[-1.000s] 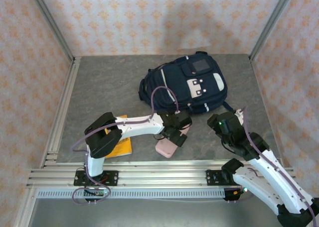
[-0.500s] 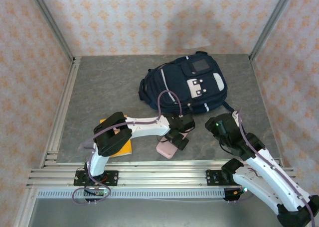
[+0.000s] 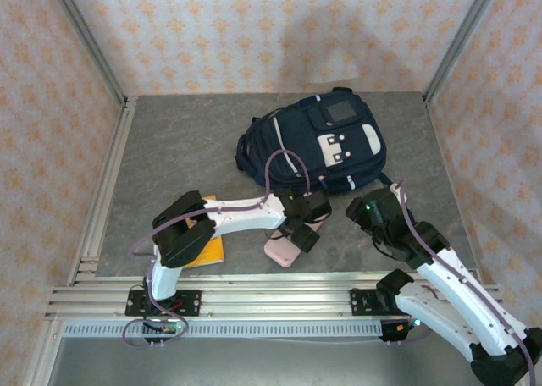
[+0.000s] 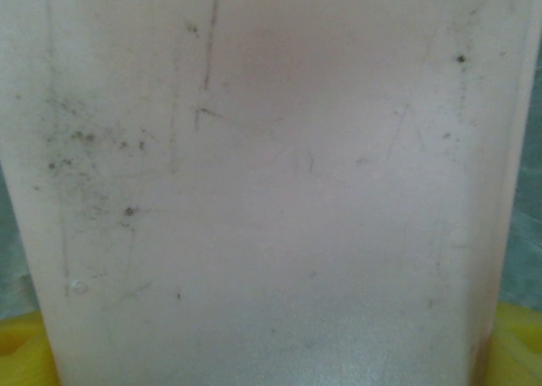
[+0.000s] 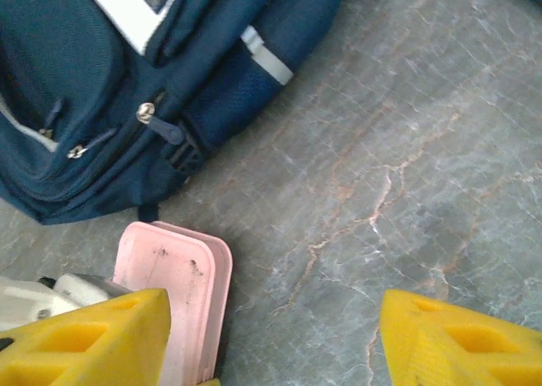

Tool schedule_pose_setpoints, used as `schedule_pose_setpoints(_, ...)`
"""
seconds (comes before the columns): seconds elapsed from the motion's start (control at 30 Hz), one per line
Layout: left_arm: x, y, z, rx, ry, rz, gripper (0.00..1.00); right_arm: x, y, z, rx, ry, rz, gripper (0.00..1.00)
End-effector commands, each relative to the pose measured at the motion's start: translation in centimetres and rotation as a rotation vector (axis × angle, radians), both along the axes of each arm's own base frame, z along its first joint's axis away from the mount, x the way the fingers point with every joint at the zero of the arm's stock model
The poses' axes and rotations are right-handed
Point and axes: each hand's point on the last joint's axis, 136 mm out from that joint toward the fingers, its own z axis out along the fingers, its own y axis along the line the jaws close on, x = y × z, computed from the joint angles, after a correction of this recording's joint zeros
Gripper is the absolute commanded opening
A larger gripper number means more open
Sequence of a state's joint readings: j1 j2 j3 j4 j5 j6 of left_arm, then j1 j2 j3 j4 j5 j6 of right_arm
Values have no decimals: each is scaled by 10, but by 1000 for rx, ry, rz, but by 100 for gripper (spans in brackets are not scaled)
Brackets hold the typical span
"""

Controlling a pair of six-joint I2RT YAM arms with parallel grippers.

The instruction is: Pack the student bag

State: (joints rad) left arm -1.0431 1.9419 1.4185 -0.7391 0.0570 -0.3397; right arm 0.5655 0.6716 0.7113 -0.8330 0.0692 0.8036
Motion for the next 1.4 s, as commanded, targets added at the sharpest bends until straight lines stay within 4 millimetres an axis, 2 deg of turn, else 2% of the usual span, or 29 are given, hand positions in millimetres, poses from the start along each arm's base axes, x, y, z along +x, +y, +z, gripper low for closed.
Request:
schedule_pose_setpoints(0.0,5,6,57,-64,-112,-41,81,4,7,22,-16,-46,85,66)
schedule_pose_setpoints(0.07,3,10,72,-85,-143,-55,81,7,19,29,11,-55,144,66)
schedule_pose_setpoints(0.1,2,13,80,-97,-157,-62,81,7,25,33,31,-57,174,71)
schedule_pose_setpoints(0.2,-2,19,98,-143,-195,-87,80,9,53,46,131,-66,294,76)
schedule_pose_setpoints(0.37,-11,24,121,-217,-241,-137,78,11,102,61,325,-51,473,80)
schedule_pose_setpoints(0.53,-15,29,136,-271,-279,-158,78,13,135,67,496,-44,568,81)
schedule_pose_setpoints(0.67,-18,28,142,-299,-280,-171,78,15,149,67,592,-44,590,79)
schedule_pose_setpoints(0.8,-19,27,143,-310,-279,-174,78,17,161,66,685,-35,607,72)
schedule_pose_setpoints(1.07,-20,26,147,-329,-287,-176,81,19,161,68,732,-56,585,57)
schedule_pose_setpoints(1.23,-21,25,143,-330,-275,-174,82,19,159,67,740,-68,565,43)
schedule_pose_setpoints(1.37,-21,24,142,-337,-270,-167,83,18,157,65,739,-72,555,37)
